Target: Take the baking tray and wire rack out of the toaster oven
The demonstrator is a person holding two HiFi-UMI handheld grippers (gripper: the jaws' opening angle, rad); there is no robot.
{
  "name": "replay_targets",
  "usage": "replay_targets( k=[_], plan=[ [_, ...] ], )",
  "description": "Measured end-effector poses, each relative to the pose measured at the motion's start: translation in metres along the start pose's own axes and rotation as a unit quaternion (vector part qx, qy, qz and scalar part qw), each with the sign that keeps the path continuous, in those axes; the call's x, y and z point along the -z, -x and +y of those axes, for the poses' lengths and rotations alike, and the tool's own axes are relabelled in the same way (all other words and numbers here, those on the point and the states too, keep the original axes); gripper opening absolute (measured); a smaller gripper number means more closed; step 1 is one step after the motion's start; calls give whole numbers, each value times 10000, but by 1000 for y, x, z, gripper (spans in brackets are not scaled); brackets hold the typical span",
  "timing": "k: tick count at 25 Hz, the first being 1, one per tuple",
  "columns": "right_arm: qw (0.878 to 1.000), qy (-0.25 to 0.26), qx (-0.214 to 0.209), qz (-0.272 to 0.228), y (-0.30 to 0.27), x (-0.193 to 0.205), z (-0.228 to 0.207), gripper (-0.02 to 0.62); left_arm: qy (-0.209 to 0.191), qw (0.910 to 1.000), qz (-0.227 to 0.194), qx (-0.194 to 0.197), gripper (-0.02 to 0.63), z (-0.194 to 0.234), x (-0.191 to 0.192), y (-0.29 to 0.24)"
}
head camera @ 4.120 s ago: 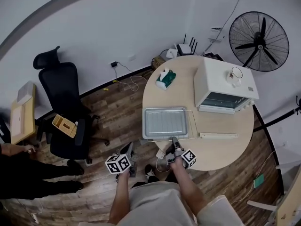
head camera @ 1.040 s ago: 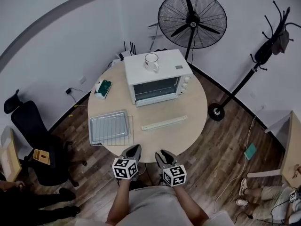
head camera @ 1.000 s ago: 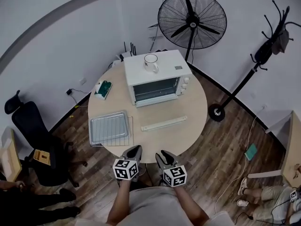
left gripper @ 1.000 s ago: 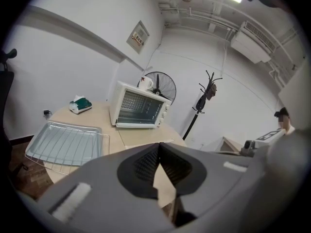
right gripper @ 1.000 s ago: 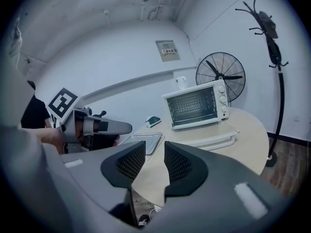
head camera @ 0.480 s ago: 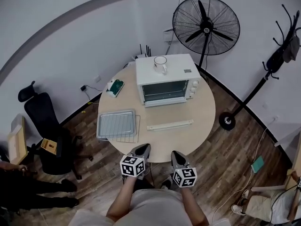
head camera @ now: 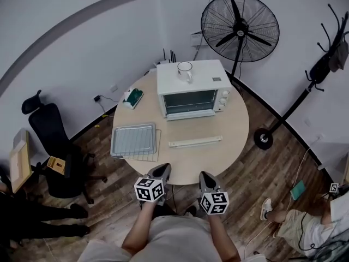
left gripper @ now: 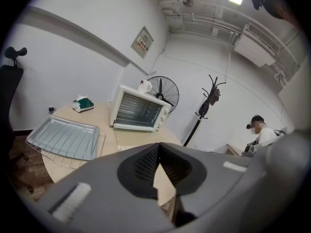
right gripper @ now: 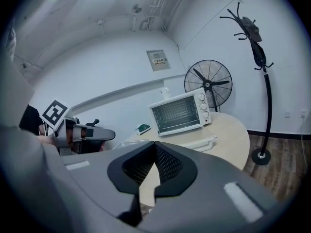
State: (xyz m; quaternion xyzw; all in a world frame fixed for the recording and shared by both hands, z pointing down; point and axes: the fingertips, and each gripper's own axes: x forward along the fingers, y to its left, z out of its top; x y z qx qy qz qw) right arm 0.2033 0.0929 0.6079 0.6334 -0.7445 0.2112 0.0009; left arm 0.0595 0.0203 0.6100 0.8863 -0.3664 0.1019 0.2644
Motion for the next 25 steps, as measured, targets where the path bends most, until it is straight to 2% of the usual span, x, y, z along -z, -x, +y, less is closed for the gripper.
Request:
replay_targets(
  k=[25],
  plan=[
    [9998,157,-140,58,4,10,11,-1,9,9999,-121,-112,55,1,12,17]
  ],
)
